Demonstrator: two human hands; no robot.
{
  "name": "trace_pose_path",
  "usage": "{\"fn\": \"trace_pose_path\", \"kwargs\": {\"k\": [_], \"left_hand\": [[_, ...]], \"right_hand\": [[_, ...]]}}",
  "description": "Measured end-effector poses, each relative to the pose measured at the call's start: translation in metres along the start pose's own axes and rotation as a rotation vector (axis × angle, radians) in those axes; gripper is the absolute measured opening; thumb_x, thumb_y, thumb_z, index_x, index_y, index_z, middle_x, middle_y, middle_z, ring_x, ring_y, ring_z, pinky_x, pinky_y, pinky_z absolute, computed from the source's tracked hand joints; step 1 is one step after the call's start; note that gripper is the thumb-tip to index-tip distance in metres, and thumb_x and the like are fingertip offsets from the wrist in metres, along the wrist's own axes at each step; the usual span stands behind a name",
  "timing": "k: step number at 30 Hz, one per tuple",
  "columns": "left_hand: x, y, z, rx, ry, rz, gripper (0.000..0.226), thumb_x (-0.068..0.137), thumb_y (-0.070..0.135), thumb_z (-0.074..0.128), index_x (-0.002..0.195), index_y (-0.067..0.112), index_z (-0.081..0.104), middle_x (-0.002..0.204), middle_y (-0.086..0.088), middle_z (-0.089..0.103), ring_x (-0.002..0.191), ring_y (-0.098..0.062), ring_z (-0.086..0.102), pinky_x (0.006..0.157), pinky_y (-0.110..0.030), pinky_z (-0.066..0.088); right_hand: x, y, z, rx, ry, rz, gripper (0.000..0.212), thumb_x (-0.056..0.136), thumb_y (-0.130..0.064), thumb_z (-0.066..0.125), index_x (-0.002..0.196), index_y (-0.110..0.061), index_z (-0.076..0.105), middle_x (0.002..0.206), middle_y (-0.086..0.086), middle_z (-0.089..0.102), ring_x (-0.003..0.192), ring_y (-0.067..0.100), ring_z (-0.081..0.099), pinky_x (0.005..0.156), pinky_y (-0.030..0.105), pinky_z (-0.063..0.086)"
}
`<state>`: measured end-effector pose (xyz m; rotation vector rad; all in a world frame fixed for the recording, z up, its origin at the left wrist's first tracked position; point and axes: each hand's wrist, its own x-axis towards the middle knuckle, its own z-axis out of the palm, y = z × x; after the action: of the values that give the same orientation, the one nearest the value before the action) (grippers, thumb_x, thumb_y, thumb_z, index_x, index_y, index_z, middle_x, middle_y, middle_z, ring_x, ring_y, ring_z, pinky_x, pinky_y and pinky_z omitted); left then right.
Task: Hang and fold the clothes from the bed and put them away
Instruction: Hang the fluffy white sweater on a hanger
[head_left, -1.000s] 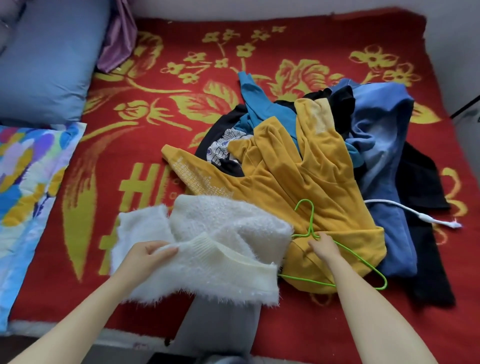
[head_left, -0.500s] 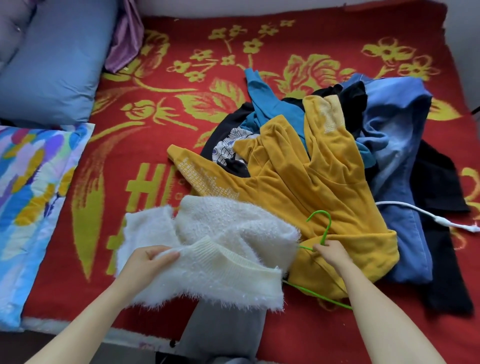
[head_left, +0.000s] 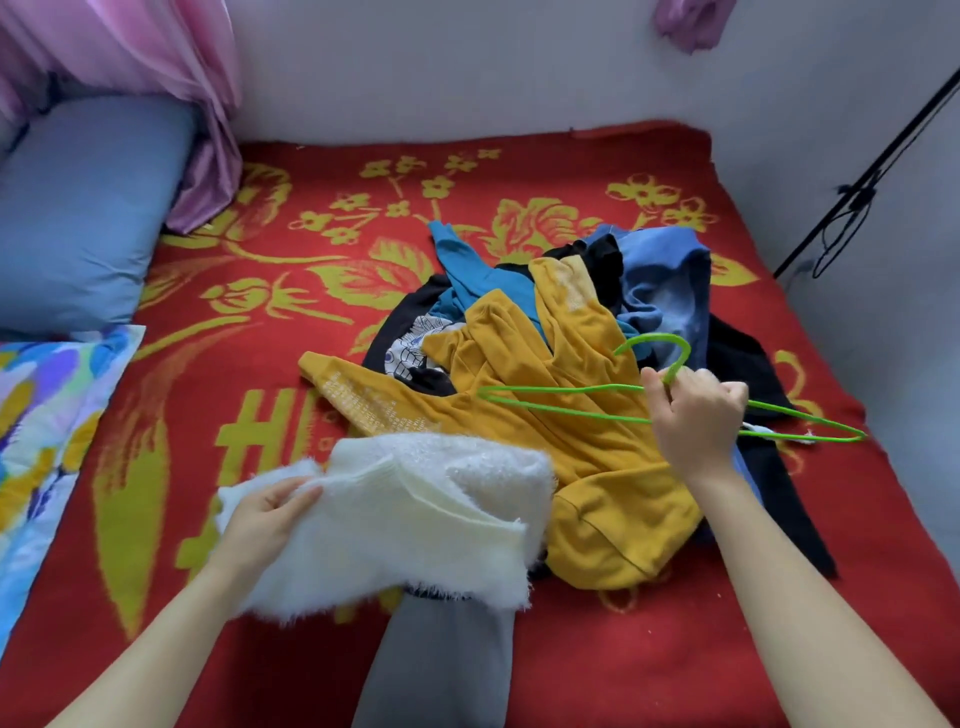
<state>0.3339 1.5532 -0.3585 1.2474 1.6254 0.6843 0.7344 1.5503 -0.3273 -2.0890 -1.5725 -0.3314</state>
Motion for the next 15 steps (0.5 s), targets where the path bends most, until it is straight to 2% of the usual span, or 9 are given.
{"fn": "trace_pose_path", "kwargs": {"k": [2, 4, 6, 9, 13, 15], "left_hand": [[-0.001, 0.008, -0.006, -0.052, -0.016, 0.023, 0.022, 0.092, 0.005, 0.056, 0.108, -0.006, 0.066, 0.103, -0.014, 0.065, 0.095, -0.018, 0.053, 0.082, -0.027, 0.044], [0.0, 0.016, -0.011, -0.084, -0.027, 0.049, 0.023, 0.091, 0.003, 0.056, 0.109, -0.008, 0.065, 0.104, -0.017, 0.064, 0.095, -0.019, 0.053, 0.084, -0.034, 0.043], [0.0, 0.026, -0.023, -0.129, -0.022, 0.084, 0.022, 0.091, 0.002, 0.056, 0.108, -0.008, 0.065, 0.102, -0.017, 0.064, 0.093, -0.021, 0.053, 0.082, -0.035, 0.044], [0.007, 0.038, -0.041, -0.214, -0.035, 0.108, 0.021, 0.091, 0.003, 0.056, 0.107, -0.008, 0.065, 0.097, -0.016, 0.064, 0.089, -0.022, 0.053, 0.078, -0.035, 0.044], [0.015, 0.044, -0.057, -0.263, -0.059, 0.151, 0.018, 0.09, 0.007, 0.059, 0.103, -0.002, 0.068, 0.09, -0.013, 0.066, 0.078, -0.019, 0.056, 0.061, -0.019, 0.048], [0.018, 0.044, -0.063, -0.289, -0.055, 0.155, 0.017, 0.09, 0.007, 0.059, 0.102, -0.002, 0.068, 0.089, -0.014, 0.066, 0.076, -0.019, 0.057, 0.057, -0.014, 0.048]], "right_hand": [[0.001, -0.022, -0.018, 0.287, -0.133, 0.085, 0.039, 0.094, -0.024, 0.054, 0.067, 0.004, 0.059, 0.05, 0.008, 0.048, 0.052, 0.033, 0.05, 0.074, 0.04, 0.034], [-0.005, -0.039, -0.028, 0.462, -0.223, 0.153, 0.036, 0.095, -0.021, 0.053, 0.073, 0.007, 0.06, 0.049, 0.003, 0.044, 0.054, 0.032, 0.048, 0.081, 0.04, 0.032], [-0.01, -0.058, -0.038, 0.443, -0.239, 0.172, 0.037, 0.095, -0.023, 0.052, 0.073, 0.007, 0.058, 0.051, 0.005, 0.044, 0.057, 0.036, 0.049, 0.086, 0.039, 0.031], [-0.007, -0.079, -0.048, 0.369, -0.206, 0.129, 0.037, 0.095, -0.024, 0.053, 0.064, -0.006, 0.047, 0.051, 0.001, 0.04, 0.056, 0.033, 0.046, 0.086, 0.039, 0.03], [0.002, -0.102, -0.061, 0.266, -0.138, 0.088, 0.046, 0.095, -0.024, 0.053, 0.054, -0.022, 0.032, 0.048, -0.006, 0.033, 0.054, 0.027, 0.041, 0.084, 0.04, 0.031], [0.009, -0.106, -0.068, 0.221, -0.14, 0.107, 0.045, 0.096, -0.025, 0.052, 0.055, -0.025, 0.031, 0.049, -0.009, 0.032, 0.056, 0.028, 0.043, 0.085, 0.04, 0.03]]}}
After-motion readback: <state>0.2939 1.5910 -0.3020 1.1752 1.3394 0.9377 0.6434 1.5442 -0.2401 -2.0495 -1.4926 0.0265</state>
